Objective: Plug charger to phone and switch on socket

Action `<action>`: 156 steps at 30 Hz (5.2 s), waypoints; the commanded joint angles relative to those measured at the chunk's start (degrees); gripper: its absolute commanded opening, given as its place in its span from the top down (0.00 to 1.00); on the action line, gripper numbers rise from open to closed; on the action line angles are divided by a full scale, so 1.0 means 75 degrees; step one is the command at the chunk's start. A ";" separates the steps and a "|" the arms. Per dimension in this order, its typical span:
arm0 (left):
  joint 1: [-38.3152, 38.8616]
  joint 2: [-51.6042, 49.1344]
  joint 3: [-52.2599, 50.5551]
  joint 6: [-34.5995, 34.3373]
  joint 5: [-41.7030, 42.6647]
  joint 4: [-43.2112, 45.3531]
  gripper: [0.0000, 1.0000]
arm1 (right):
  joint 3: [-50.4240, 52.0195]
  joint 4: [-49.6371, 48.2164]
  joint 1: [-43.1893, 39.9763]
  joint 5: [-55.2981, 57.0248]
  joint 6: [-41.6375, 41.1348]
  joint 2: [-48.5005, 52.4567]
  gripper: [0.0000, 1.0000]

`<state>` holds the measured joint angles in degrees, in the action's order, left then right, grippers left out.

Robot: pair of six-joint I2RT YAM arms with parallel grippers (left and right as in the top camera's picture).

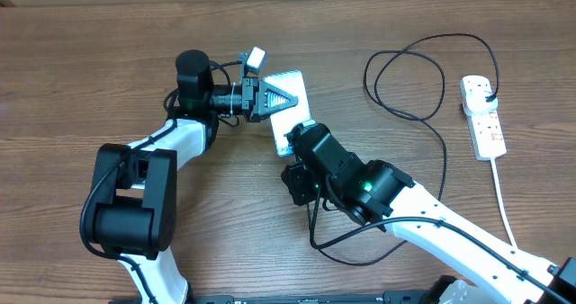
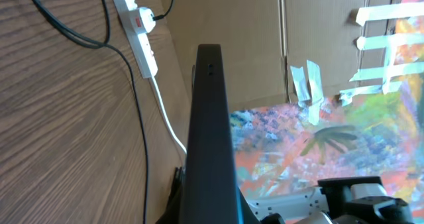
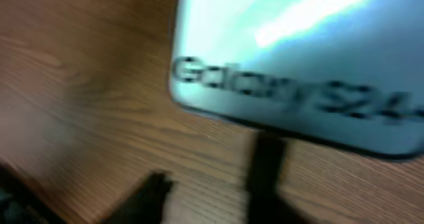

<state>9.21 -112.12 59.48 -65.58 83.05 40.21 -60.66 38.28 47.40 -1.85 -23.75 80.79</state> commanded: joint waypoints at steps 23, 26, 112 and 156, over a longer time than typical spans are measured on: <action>0.2142 0.0006 0.2850 0.5721 -0.5601 -0.8909 0.96 | -0.1947 0.2562 -0.0938 0.2643 0.0160 -0.4214 0.00; 0.1923 -0.0020 0.2838 0.6645 -0.5913 -0.9952 0.96 | -0.1903 0.2457 -0.0938 0.2640 0.0122 -0.3993 0.00; 0.1131 -0.1784 0.2838 0.7428 -0.7160 -1.0824 0.44 | -0.1906 0.2142 -0.0938 0.2154 -0.1061 -0.2226 0.00; 0.0659 0.2917 0.5418 0.6586 -1.0407 -1.4353 0.00 | -0.1909 0.2935 -0.7743 0.1658 -0.1396 -0.0484 0.70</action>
<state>12.91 -99.55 98.52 -11.84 12.49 -65.60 -74.98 61.14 -4.54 14.59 -35.48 74.24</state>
